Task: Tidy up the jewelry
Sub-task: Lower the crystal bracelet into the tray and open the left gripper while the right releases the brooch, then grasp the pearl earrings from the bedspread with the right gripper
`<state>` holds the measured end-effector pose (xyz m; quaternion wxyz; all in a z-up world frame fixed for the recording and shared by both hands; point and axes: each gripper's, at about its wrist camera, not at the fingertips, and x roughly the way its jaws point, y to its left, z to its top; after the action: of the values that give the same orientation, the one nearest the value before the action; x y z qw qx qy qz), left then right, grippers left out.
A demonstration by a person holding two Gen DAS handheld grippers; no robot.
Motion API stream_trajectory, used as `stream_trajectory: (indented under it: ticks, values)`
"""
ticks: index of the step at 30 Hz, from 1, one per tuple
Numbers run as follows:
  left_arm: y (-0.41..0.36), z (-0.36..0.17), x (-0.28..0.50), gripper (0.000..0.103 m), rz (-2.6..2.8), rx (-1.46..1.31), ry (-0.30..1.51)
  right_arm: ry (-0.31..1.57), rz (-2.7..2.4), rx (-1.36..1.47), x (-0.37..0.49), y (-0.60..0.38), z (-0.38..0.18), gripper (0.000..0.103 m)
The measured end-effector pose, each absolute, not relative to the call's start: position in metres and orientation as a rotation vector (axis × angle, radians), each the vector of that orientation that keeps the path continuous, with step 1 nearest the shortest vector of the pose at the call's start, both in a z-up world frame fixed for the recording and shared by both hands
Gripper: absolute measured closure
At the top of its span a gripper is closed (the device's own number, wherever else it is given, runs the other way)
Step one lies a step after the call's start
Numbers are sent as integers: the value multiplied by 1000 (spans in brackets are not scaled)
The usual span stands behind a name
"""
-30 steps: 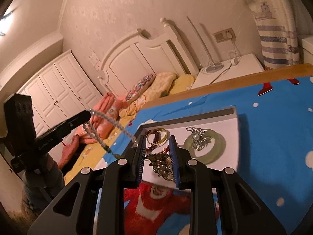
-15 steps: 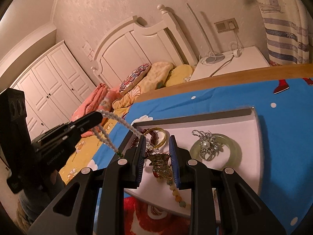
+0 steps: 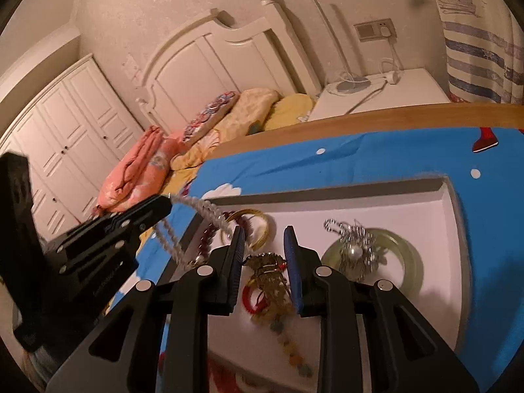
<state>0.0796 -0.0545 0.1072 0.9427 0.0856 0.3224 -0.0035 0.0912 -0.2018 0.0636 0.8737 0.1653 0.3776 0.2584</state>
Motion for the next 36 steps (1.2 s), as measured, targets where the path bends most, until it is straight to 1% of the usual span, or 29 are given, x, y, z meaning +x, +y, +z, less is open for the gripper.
stream_trajectory:
  ticks: [1, 2, 3, 4, 7, 10, 14, 20, 24, 30, 32, 36]
  values:
    - [-52, 106, 82, 63, 0, 160, 662, 799, 533, 349, 96, -202, 63, 61]
    - [-49, 105, 83, 44, 9, 146, 663, 803, 525, 362, 100, -203, 64, 45]
    - [-46, 107, 81, 25, 27, 134, 646, 791, 527, 382, 101, -207, 66, 42]
    - [-42, 109, 77, 21, 46, 124, 623, 777, 531, 405, 101, -212, 69, 41]
    - [-36, 112, 73, 19, 54, 130, 612, 731, 545, 438, 95, -230, 80, 41]
    - [-31, 113, 64, 10, 81, 144, 584, 709, 544, 452, 88, -247, 88, 41]
    - [-28, 114, 48, 3, 105, 167, 556, 686, 524, 471, 71, -275, 96, 35]
    - [-43, 108, 10, 3, 105, 256, 543, 670, 467, 426, 40, -319, 99, 34]
    - [-58, 96, -14, 3, 60, 278, 560, 688, 429, 412, 18, -342, 87, 33]
    - [-84, 73, -42, 3, -78, 246, 640, 770, 355, 320, -13, -353, 56, 33]
    - [-95, 60, -51, 3, -152, 225, 696, 792, 353, 278, -23, -351, 48, 33]
    - [-112, 37, -60, 3, -223, 238, 755, 820, 335, 108, -47, -343, 37, 33]
